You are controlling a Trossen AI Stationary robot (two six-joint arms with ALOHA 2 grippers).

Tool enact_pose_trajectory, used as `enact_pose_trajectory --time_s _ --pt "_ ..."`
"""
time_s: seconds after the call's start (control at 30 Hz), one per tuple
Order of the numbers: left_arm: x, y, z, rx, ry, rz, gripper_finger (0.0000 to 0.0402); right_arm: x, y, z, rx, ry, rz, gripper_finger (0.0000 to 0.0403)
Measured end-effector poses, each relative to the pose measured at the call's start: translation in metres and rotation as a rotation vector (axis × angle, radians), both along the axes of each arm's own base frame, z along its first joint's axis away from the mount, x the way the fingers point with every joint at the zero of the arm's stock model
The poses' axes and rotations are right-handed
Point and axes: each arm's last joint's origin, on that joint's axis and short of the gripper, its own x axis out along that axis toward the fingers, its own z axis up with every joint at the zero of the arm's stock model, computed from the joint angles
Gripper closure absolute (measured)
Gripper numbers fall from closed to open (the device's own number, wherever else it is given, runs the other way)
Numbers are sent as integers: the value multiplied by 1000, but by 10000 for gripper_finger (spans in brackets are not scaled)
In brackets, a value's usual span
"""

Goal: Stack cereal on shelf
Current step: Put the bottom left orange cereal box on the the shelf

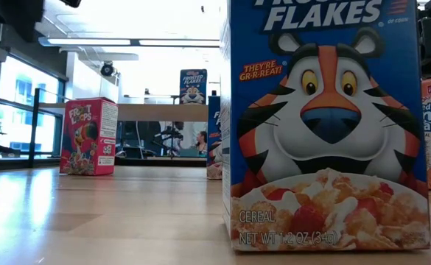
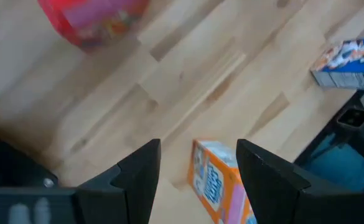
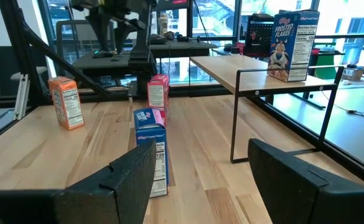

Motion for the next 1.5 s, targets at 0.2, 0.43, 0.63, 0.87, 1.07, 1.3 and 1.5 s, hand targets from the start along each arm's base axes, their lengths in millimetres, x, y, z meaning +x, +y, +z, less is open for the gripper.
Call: enact_pose_trajectory --time_s 0.2,0.43,0.63,0.87,1.07,1.3,1.5 --pt "2 -24 -6 -55 50 4 202 0 0 0 0 0 0 155" --pt "5 -51 -17 -61 103 -17 201 0 0 -1 0 7 0 155" --pt "7 -72 -24 -87 118 -1 186 0 0 -1 1 7 0 155" --pt "12 -88 -35 -66 140 -26 158 0 0 -1 1 7 0 155" --pt "16 -97 -41 -42 132 -38 129 0 0 -1 0 8 0 155" --pt "22 -108 -49 -31 115 -58 92 0 0 -2 1 23 0 155" --pt "26 -112 -58 -2 135 -86 82 0 0 -5 2 51 0 155"
